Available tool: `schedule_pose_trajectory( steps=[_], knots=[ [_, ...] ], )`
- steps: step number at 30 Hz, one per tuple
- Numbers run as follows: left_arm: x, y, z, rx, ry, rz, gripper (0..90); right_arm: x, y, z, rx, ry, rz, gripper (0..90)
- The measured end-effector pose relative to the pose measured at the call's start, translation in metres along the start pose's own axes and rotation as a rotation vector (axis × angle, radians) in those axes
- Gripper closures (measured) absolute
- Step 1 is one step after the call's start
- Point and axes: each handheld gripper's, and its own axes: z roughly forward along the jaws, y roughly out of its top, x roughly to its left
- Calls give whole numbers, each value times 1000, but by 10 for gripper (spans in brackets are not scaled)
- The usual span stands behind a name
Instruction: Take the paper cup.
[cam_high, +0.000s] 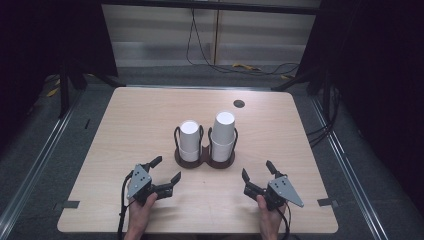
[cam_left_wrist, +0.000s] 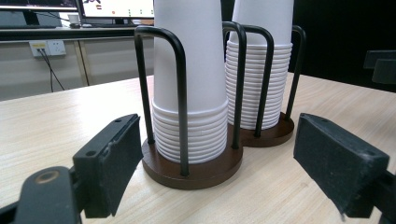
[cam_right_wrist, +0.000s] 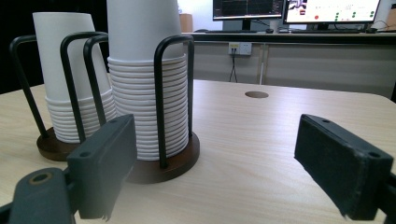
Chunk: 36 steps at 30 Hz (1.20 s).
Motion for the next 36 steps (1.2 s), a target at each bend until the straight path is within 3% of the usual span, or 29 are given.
schedule_pose_trajectory(
  steps=[7,14,24,30,36],
  knots=[
    [2,0,0,-4,7,-24,152,1,0,0,0,3,-6,129],
    [4,0,0,-10,-16,-39,153,1,0,0,3,15,-8,128],
    [5,3,3,40,-18,-43,154,0,0,0,12,14,2,129],
    [6,7,4,40,-38,-69,155,0,1,1,14,10,0,129],
    [4,14,5,54,-73,-59,155,1,0,0,12,6,-2,130]
  ],
)
